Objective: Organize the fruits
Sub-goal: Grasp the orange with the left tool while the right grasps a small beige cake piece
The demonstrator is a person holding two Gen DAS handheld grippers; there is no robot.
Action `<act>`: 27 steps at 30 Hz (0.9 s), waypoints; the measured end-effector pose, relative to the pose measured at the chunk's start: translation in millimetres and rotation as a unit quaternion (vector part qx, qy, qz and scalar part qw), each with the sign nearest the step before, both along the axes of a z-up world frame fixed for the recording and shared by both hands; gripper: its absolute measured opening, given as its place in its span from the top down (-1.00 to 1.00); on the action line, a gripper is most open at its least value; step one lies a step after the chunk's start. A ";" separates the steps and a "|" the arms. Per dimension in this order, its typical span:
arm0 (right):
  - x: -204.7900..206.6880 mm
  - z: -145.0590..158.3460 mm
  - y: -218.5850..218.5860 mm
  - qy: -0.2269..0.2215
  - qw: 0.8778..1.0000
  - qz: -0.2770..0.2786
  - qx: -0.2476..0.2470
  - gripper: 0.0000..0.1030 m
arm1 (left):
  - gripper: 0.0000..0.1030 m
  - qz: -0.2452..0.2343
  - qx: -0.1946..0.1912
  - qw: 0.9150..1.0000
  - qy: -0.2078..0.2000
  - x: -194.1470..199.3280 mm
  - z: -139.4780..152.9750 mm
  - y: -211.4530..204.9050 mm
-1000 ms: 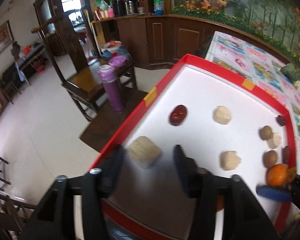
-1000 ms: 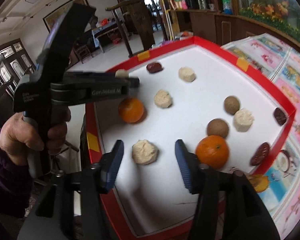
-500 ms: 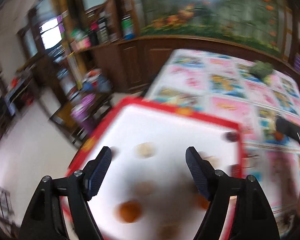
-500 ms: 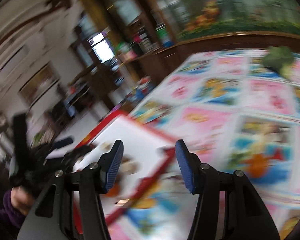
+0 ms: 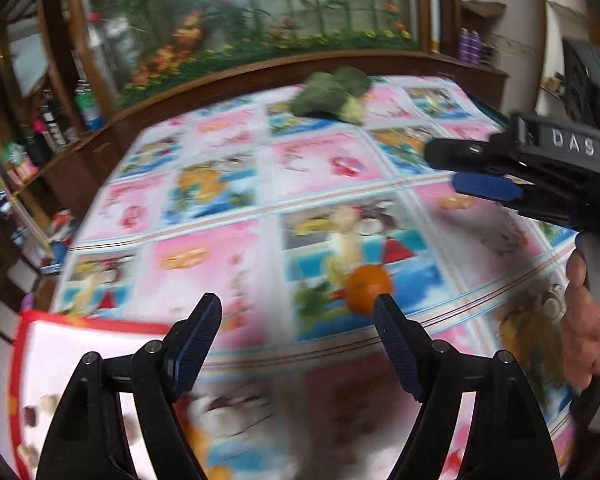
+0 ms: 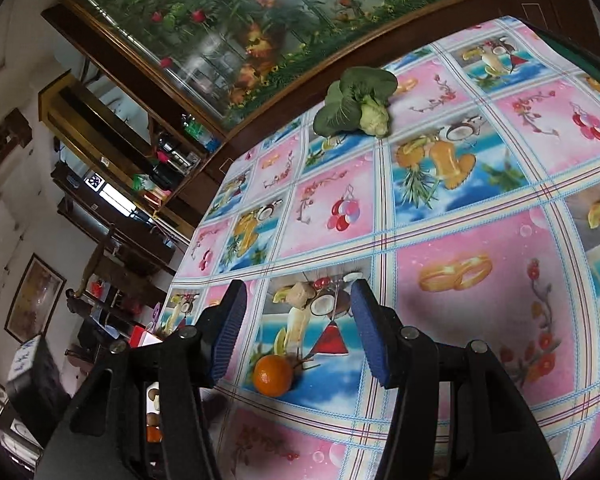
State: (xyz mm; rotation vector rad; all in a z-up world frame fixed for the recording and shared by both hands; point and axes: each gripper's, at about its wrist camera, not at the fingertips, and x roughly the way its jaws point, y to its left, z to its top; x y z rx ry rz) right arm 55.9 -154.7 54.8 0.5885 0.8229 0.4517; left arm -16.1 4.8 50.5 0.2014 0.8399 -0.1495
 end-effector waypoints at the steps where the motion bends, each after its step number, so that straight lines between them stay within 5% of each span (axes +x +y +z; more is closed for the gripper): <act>1: 1.2 -0.8 -0.9 0.001 1.000 0.002 0.002 -0.09 | -0.52 -0.007 -0.006 1.000 0.006 1.9 -3.6 -4.4; 8: 1.8 0.2 2.3 -0.004 1.000 0.013 0.002 -0.09 | -0.48 -0.015 -0.019 0.999 0.025 15.0 -16.4 -22.8; 14: 6.6 -2.7 10.2 -0.003 1.000 0.019 -0.014 -0.09 | 0.36 -0.013 -0.050 0.997 0.064 26.3 -32.3 -20.4; 27: 23.3 -25.2 75.6 -0.010 0.987 0.084 -0.139 -0.09 | 0.36 0.028 -0.100 0.993 0.052 -17.9 -11.8 26.9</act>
